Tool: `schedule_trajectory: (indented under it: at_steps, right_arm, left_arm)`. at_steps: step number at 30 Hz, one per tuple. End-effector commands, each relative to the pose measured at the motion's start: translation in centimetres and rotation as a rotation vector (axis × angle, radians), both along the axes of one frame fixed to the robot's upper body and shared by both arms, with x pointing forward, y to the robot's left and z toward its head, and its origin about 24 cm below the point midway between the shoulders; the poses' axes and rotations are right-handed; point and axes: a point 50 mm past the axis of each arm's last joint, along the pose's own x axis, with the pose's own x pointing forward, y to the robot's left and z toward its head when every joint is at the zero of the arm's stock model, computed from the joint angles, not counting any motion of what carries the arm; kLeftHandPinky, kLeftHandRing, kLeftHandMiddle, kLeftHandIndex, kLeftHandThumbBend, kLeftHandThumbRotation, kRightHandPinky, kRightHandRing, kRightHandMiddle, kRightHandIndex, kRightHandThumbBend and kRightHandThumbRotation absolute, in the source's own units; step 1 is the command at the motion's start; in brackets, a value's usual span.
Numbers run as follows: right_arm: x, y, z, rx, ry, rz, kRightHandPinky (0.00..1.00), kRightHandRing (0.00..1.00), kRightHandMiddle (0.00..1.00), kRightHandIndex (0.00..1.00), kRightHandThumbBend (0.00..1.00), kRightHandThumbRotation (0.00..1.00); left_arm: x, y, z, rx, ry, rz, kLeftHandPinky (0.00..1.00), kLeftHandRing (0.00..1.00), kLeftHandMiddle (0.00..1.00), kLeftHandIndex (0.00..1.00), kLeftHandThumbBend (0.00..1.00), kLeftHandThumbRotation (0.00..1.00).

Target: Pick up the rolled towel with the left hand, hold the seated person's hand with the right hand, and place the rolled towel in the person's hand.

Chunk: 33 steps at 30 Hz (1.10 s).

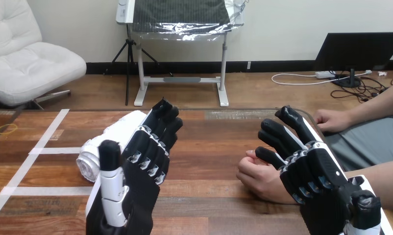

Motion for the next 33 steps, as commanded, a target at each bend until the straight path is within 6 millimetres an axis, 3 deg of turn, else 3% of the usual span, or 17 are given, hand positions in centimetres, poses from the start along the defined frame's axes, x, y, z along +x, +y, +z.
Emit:
schedule_trajectory:
  at_steps: [1, 13, 24, 33]
  right_arm:
    - [0.3, -0.2, 0.3, -0.005, -0.028, -0.004, 0.89, 0.93, 0.91, 0.95, 0.71, 1.00]
    - [0.4, -0.2, 0.3, 0.000, -0.025, -0.002, 0.89, 0.93, 0.91, 0.94, 0.71, 1.00]
    - [0.5, -0.2, 0.3, 0.001, -0.029, 0.001, 0.87, 0.91, 0.90, 0.93, 0.71, 1.00]
    - [0.5, -0.1, 0.3, 0.003, -0.030, 0.001, 0.87, 0.91, 0.90, 0.93, 0.71, 1.00]
  left_arm:
    - [1.5, -0.5, 1.7, -0.001, -0.095, 0.044, 1.00, 0.94, 0.92, 0.90, 0.80, 1.00]
    - [3.9, -0.1, 1.9, 0.106, -0.152, 0.125, 1.00, 0.96, 0.94, 0.91, 0.86, 0.98]
    - [6.7, 1.0, 2.6, 0.200, -0.212, 0.223, 1.00, 0.98, 0.97, 0.96, 0.97, 0.84]
    - [8.9, 2.0, 3.3, 0.308, -0.249, 0.326, 1.00, 0.96, 0.96, 0.96, 1.00, 0.69]
